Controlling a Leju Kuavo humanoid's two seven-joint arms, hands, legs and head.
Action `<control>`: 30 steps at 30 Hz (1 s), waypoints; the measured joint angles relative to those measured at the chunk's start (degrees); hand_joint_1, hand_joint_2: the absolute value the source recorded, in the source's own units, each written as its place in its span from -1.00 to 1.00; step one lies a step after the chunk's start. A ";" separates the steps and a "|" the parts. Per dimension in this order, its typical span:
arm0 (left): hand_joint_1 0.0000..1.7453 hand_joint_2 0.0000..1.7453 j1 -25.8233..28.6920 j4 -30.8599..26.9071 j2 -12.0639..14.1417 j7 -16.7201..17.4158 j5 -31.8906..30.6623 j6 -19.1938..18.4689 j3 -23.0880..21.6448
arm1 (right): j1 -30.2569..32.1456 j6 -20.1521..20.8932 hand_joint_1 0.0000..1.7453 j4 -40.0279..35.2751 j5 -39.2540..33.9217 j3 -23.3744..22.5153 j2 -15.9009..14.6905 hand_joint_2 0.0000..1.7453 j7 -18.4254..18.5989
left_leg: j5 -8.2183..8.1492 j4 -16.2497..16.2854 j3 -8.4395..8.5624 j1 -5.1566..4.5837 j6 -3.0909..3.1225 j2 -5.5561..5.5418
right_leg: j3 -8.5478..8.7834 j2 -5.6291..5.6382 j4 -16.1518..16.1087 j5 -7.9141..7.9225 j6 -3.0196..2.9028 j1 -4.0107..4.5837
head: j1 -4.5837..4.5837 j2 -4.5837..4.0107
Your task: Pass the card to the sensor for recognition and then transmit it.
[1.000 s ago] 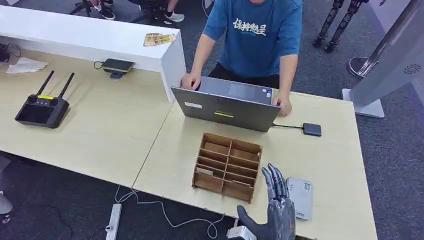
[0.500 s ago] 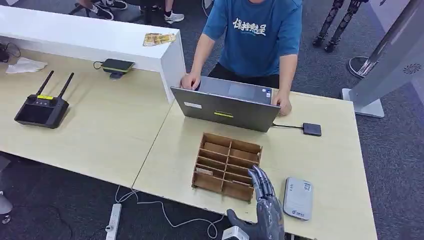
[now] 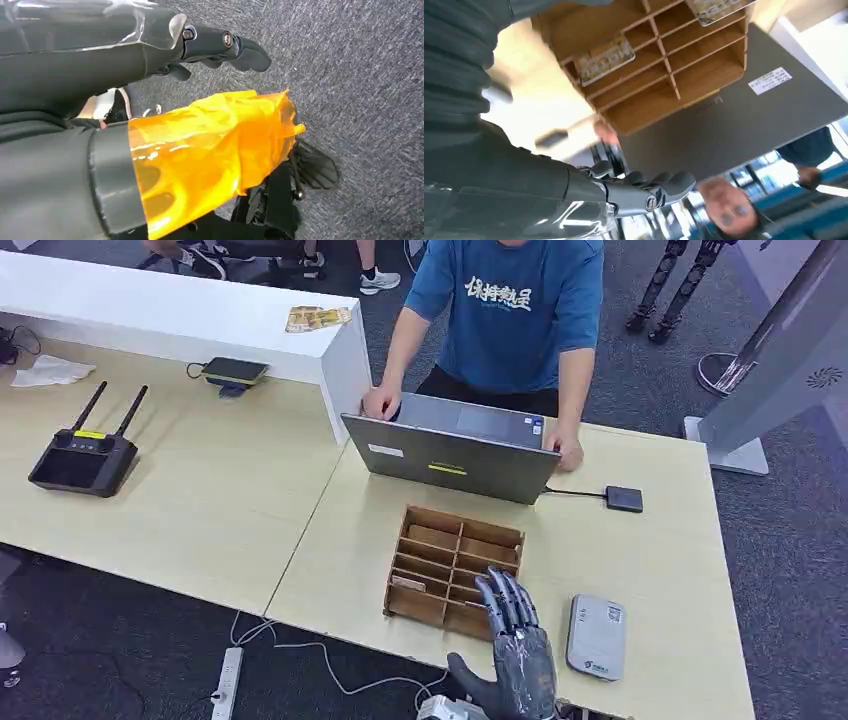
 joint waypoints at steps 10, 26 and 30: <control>-1.00 -1.00 0.00 0.02 0.07 0.44 -1.55 0.18 0.00 | 0.06 -2.01 -1.00 4.35 30.73 -4.81 3.56 1.00 8.22 | 0.00 0.00 0.00 0.00 0.00 0.00 | 0.00 0.00 0.00 0.00 0.00 0.00 | 0.00 0.00; -1.00 -1.00 0.00 0.02 0.09 0.50 -2.10 0.17 -0.02 | -1.52 -2.07 -1.00 8.44 34.07 -5.18 4.72 1.00 11.54 | 0.00 0.00 0.00 0.00 0.00 0.00 | 0.00 0.00 0.00 0.00 0.00 0.00 | 0.00 0.00; -1.00 -1.00 0.00 0.02 0.09 0.50 -2.12 0.17 0.00 | -1.68 -2.07 -1.00 9.13 33.81 -5.18 4.72 1.00 11.73 | 0.00 0.00 -0.01 0.00 0.00 0.00 | 0.00 0.00 0.00 0.00 0.00 0.00 | 0.00 0.00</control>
